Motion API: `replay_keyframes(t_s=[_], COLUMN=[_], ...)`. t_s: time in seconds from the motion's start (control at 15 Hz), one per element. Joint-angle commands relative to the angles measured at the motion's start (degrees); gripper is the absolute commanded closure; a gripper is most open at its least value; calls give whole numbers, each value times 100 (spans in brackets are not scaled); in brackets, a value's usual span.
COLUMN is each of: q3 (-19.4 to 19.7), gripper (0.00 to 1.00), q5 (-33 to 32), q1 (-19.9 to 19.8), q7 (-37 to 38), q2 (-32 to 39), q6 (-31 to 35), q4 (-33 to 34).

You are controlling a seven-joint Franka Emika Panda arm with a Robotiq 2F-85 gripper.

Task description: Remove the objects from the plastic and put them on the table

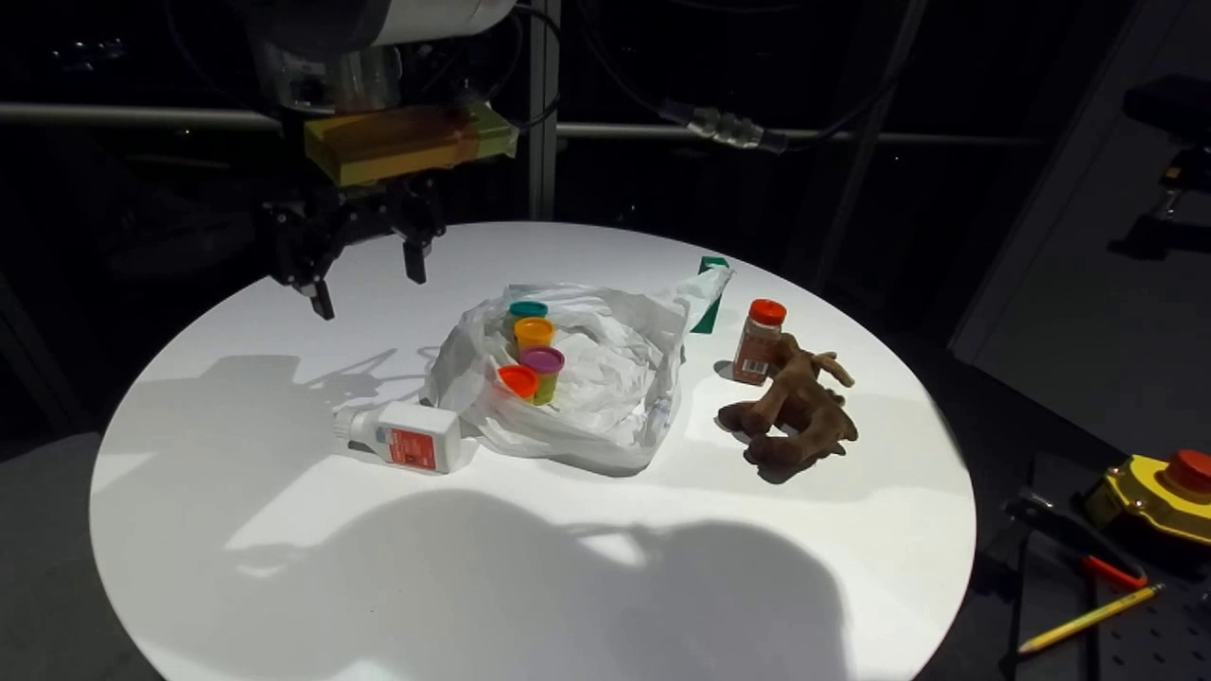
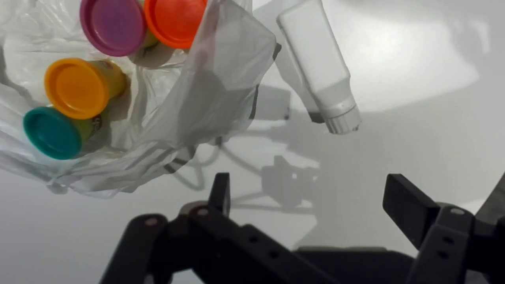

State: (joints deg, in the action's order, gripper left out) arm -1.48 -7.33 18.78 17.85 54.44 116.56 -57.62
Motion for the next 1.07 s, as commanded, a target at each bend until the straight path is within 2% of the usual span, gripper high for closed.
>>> replay_keyframes(t_s=[0.0, 0.33, 0.8, 1.0], q3=[195, 589, 666, 753], gripper=[0, 0, 0, 0], q5=[17, -79, -37, -31], q1=[-78, -130, -300, -273], q7=[538, 1309, 1040, 1225], q2=[-552, -783, -500, -544], q6=[239, 746, 1505, 1952], q4=[-509, -1011, -1623, -1981])
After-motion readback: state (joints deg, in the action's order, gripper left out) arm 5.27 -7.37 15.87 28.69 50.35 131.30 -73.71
